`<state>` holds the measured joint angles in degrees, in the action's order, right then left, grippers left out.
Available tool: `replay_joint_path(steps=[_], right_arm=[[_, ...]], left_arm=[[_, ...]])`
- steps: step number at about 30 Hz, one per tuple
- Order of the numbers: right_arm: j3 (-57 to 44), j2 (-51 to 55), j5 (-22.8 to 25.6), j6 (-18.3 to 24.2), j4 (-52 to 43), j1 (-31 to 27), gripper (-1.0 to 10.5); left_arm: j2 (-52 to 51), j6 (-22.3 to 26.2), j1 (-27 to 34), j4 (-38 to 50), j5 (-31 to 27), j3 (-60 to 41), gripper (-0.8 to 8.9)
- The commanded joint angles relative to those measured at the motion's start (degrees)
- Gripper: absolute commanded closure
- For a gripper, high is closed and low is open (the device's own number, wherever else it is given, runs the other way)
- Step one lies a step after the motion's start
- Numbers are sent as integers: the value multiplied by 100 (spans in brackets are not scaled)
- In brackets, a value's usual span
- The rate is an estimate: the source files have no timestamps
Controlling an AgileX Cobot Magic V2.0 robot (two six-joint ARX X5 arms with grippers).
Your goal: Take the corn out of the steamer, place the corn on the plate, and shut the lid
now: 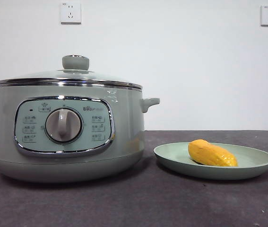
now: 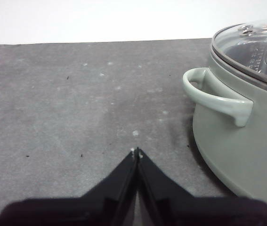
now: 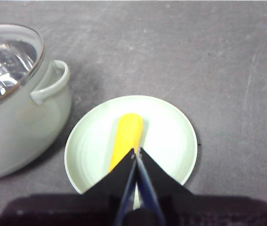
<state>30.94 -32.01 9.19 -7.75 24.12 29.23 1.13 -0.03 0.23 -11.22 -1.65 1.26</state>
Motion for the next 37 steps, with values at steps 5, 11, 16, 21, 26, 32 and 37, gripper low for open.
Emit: replay_joint_path(steps=[5,11,16,21,26,32,37], right_arm=[[-354,629,-33,704,-203,-470,943],[-1532,1731,-1333,918,-1679,-1646,943],[-2232,2535,-1506,916,-1897,-2238,943],[-2712,2999,-1482,916,-1897,-2385,943],[-3062,3182,-1484,868,-1818,-2391,943],[-3060,3195,-1488,861,-1403,-2391,943],[-3060,3163,-1471,763,-1416,-2391,943]], left_arm=[[-15,-17,22,7,28,-83,816],[-15,-17,22,7,31,-83,816],[-15,-17,22,7,28,-83,816],[-15,-17,22,7,28,-83,816],[-15,-17,22,7,28,-83,816],[-15,-17,22,9,28,-83,816],[-15,-17,22,7,28,-83,816]])
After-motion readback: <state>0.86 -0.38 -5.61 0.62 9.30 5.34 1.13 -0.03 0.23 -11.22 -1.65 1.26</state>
